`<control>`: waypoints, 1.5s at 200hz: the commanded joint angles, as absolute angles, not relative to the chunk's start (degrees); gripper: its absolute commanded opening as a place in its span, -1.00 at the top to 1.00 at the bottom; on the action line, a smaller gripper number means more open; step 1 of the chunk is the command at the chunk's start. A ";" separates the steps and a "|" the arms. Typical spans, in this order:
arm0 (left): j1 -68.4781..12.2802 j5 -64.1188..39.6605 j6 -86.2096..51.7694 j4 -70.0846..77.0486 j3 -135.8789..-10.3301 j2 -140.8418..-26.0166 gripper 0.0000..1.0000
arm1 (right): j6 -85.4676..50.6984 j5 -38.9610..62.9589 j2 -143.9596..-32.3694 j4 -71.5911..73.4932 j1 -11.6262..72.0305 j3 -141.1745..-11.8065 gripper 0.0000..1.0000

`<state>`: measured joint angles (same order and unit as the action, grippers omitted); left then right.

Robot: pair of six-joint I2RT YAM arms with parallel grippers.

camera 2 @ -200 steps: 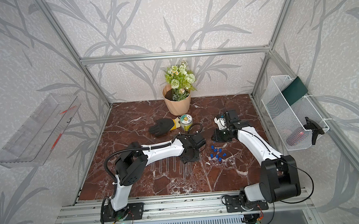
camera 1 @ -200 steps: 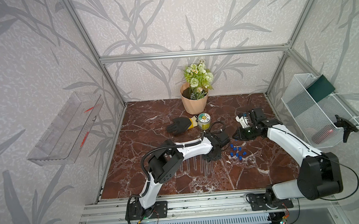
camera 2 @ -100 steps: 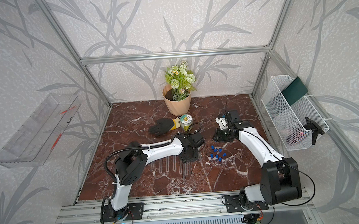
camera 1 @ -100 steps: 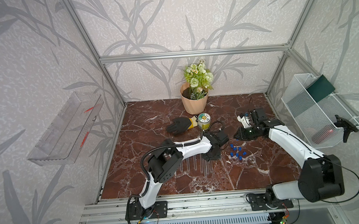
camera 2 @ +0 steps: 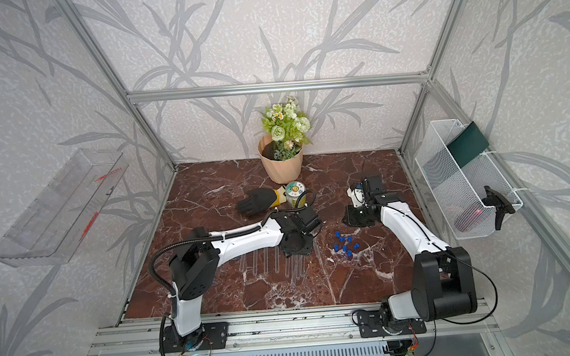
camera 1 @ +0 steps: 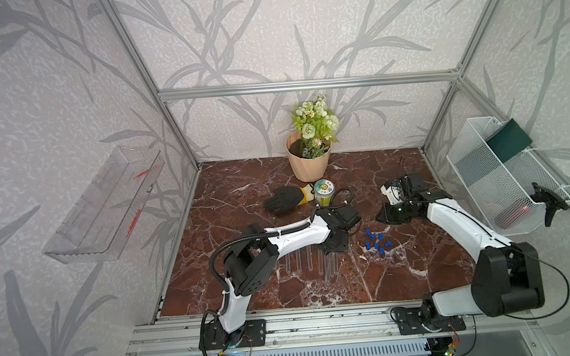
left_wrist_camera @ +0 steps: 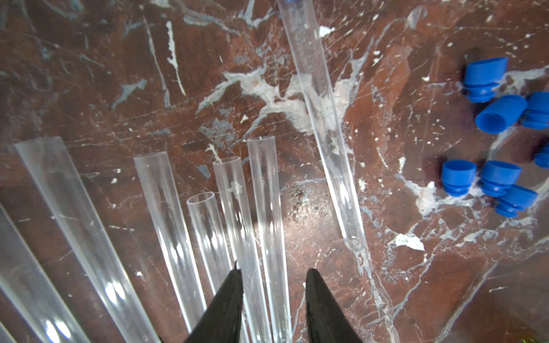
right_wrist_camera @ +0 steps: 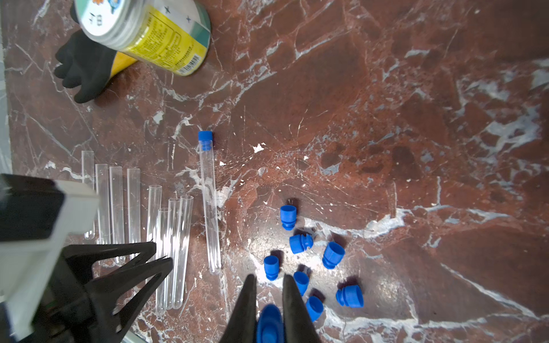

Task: Remove stoppers from test tubes
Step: Place the stopper at the center of the board.

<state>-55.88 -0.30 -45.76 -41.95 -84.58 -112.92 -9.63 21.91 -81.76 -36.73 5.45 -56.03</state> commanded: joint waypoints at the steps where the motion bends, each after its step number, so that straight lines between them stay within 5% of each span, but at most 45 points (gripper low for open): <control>1: -55.72 0.12 -43.49 -41.73 -84.02 -109.54 0.26 | -8.73 19.07 -84.17 -34.94 5.27 -54.50 1.00; 96: -55.81 -3.25 -42.12 -36.44 -80.18 -104.42 0.24 | -8.81 16.81 -95.43 -31.69 5.19 -56.73 1.00; 300: -56.45 -1.85 -42.23 -39.62 -84.96 -107.54 0.19 | -9.01 16.52 -100.20 -31.82 5.19 -59.59 0.55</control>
